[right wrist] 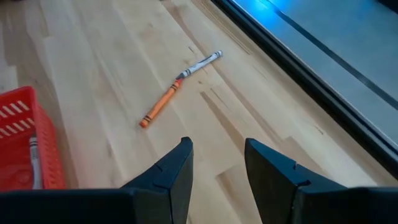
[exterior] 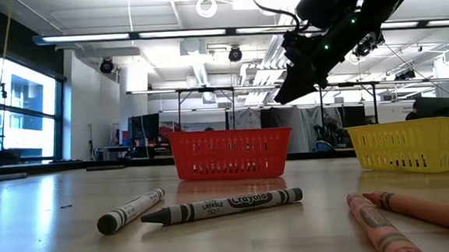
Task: Sort crayons
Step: Put the orange crayon into the orange bin, then put the blue crayon into the yellow bin
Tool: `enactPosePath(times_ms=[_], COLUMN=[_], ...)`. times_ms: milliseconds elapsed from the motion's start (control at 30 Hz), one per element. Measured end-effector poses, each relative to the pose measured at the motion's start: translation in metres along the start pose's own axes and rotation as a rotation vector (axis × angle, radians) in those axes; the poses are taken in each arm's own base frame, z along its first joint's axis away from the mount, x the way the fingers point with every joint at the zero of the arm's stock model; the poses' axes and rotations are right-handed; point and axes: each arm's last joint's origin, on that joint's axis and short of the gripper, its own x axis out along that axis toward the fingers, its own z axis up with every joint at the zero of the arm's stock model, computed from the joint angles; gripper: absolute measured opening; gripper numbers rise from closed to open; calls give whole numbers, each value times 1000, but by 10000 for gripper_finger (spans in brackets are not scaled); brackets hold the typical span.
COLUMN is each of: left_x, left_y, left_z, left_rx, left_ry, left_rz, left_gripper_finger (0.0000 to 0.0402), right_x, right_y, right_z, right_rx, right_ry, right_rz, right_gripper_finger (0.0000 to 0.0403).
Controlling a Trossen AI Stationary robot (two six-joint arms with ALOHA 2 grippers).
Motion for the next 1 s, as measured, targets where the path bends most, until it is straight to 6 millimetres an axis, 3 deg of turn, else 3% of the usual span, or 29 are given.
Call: enactPosePath(times_ms=[433,700,1000], left_x=[2,3,1], left_y=[5,-2,-12], left_z=[8,14,32], left_rx=[-154,-49,102], left_ry=[91,98,83], left_rz=[138,78,5], left_gripper_finger=[56,94,104], right_x=[-1,-1,0], right_y=[4,4,4], right_z=[0,0,0], right_rx=[-7,-21,-20], right_ry=[-7,-7,-7], right_rz=[11,11,11], right_gripper_finger=[140,140,140])
